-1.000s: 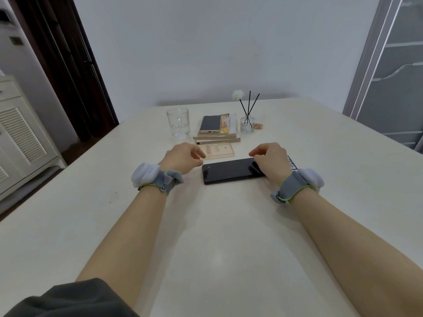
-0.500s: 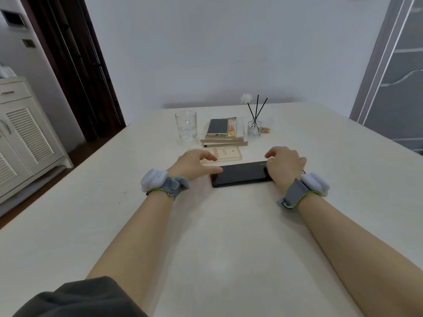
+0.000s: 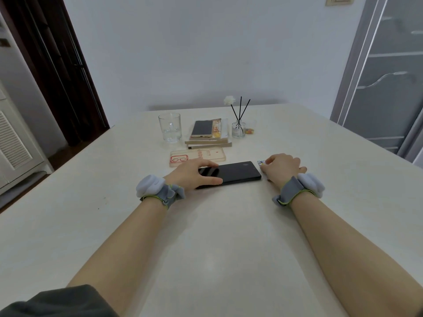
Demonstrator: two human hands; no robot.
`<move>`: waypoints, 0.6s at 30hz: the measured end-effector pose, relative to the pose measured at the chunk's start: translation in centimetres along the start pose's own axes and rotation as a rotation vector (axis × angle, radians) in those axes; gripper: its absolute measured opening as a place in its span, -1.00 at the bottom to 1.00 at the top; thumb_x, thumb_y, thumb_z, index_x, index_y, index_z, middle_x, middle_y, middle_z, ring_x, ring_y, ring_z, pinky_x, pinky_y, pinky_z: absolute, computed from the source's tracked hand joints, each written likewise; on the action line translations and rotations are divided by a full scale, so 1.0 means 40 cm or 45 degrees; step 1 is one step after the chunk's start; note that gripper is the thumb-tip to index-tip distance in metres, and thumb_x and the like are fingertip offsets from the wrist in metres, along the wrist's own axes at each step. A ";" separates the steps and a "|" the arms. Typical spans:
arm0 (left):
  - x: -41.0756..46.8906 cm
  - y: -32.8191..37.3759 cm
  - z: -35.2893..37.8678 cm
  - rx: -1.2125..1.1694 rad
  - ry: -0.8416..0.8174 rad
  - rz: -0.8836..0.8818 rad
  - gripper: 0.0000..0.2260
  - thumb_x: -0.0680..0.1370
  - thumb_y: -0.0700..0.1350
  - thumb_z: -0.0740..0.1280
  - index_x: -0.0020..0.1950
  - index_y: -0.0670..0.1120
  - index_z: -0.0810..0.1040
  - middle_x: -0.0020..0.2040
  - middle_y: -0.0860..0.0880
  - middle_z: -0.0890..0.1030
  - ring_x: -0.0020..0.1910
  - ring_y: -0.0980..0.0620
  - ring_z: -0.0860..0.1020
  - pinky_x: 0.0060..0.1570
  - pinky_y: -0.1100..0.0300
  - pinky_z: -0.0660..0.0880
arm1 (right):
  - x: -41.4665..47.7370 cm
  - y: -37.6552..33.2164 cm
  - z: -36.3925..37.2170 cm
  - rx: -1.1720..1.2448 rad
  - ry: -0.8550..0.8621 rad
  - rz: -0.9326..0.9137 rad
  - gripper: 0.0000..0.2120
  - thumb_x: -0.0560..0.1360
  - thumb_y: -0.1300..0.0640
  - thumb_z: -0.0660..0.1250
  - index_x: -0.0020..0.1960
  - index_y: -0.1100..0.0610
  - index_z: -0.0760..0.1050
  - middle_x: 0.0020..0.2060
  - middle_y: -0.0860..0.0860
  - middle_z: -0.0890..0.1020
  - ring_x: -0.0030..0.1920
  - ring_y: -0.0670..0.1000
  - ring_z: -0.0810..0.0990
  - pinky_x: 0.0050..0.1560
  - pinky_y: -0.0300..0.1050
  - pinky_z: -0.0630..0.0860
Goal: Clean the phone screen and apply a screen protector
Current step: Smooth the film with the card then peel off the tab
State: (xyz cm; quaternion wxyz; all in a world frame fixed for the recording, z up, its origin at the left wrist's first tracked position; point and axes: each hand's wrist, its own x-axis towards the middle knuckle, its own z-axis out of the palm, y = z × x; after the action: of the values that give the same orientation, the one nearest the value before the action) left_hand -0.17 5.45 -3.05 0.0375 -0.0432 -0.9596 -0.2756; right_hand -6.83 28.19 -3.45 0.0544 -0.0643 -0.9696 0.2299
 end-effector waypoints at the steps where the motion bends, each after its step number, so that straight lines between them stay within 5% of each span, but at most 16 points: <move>1: 0.001 0.000 0.001 -0.009 0.007 0.016 -0.55 0.40 0.16 0.44 0.26 0.11 0.52 0.25 0.11 0.51 0.24 0.13 0.42 0.15 0.31 0.27 | 0.000 0.000 0.002 0.007 0.006 -0.009 -0.74 0.47 -0.02 0.25 0.11 -0.04 0.56 0.14 0.08 0.54 0.23 0.16 0.36 0.20 0.03 0.26; 8: 0.002 0.021 0.017 0.094 -0.057 0.153 -0.55 0.47 0.12 0.37 0.35 0.10 0.46 0.34 0.03 0.47 0.28 0.06 0.40 0.13 0.31 0.25 | 0.006 -0.004 0.010 0.011 0.023 -0.043 -0.71 0.52 0.11 0.20 0.22 -0.03 0.49 0.23 0.08 0.50 0.30 0.17 0.31 0.27 0.01 0.23; 12: 0.003 0.028 0.027 0.166 -0.069 0.171 -0.54 0.50 0.11 0.35 0.39 0.12 0.42 0.42 -0.04 0.39 0.40 -0.02 0.31 0.28 0.27 0.21 | 0.002 -0.018 0.001 0.203 0.163 0.030 -0.62 0.44 0.24 0.29 0.23 0.00 0.45 0.24 0.13 0.39 0.24 0.21 0.34 0.24 0.04 0.25; 15: 0.006 0.035 0.030 0.209 -0.082 0.149 -0.53 0.50 0.14 0.33 0.40 0.15 0.39 0.46 -0.05 0.33 0.46 -0.05 0.24 0.42 0.00 0.20 | -0.001 -0.011 -0.007 0.307 0.161 -0.021 -0.52 0.39 0.27 0.34 0.27 0.03 0.38 0.22 0.16 0.33 0.08 0.23 0.49 0.01 -0.03 0.46; 18: 0.007 0.041 0.034 0.242 -0.086 0.142 -0.53 0.50 0.16 0.31 0.41 0.16 0.37 0.47 -0.04 0.32 0.46 -0.06 0.22 0.40 -0.07 0.22 | 0.002 -0.010 -0.020 0.384 0.182 0.021 -0.50 0.41 0.30 0.35 0.30 0.06 0.38 0.24 0.17 0.37 0.02 0.22 0.55 -0.09 -0.09 0.42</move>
State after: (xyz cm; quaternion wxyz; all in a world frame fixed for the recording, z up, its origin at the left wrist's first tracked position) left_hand -0.33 7.59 -3.30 0.0244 -0.1021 -0.9782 -0.1792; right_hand -6.84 28.20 -2.56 0.1303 -0.0795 -0.9172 0.3680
